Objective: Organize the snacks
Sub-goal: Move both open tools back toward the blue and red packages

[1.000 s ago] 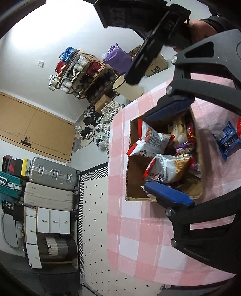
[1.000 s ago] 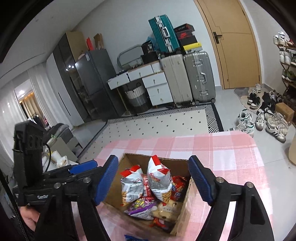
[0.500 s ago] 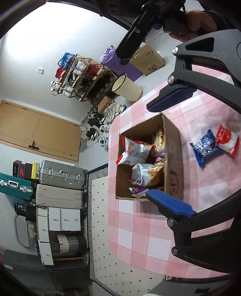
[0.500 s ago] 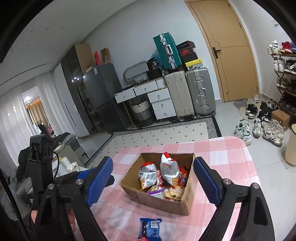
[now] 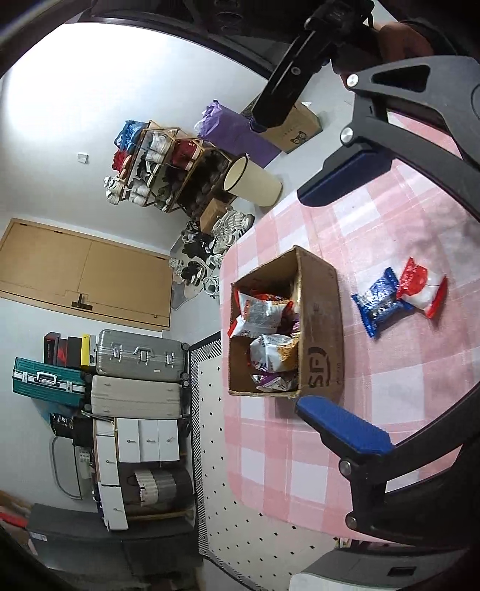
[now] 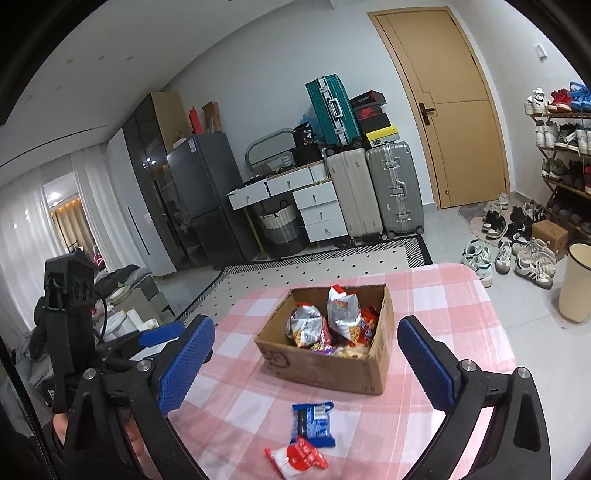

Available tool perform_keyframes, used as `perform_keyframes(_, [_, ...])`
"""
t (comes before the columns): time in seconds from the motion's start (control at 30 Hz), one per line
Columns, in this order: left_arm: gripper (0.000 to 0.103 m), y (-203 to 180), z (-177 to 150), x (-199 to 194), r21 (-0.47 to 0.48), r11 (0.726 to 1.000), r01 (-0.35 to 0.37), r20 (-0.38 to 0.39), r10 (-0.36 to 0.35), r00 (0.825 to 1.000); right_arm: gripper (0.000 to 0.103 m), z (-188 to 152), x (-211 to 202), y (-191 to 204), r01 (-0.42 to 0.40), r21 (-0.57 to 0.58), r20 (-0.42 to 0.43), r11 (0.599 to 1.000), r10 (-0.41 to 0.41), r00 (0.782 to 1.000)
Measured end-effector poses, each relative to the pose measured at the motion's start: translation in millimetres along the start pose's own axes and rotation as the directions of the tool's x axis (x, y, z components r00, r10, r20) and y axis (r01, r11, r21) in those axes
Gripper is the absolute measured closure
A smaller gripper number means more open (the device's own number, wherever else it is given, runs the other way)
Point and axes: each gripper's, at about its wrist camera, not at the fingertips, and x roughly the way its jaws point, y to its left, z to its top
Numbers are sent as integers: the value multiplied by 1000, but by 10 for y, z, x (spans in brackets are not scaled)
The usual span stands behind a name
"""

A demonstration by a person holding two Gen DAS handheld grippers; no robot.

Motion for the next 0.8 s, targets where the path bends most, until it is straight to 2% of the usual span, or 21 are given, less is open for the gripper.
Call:
perform_keyframes(0.43, [1, -55, -396, -141, -24, 999, 23, -34, -24, 999, 1, -378, -322, 216, 7, -56, 37, 998, -5, 999])
perform_keyframes(0.63, [1, -27, -654, 10, -31, 999, 33, -82, -36, 996, 1, -570, -344, 112, 15, -41, 33, 999, -14, 999])
perform_keyframes(0.8, [1, 26, -949, 305, -37, 998, 44, -159, -50, 986, 1, -700, -277, -29, 12, -4, 16, 1000, -12, 1000])
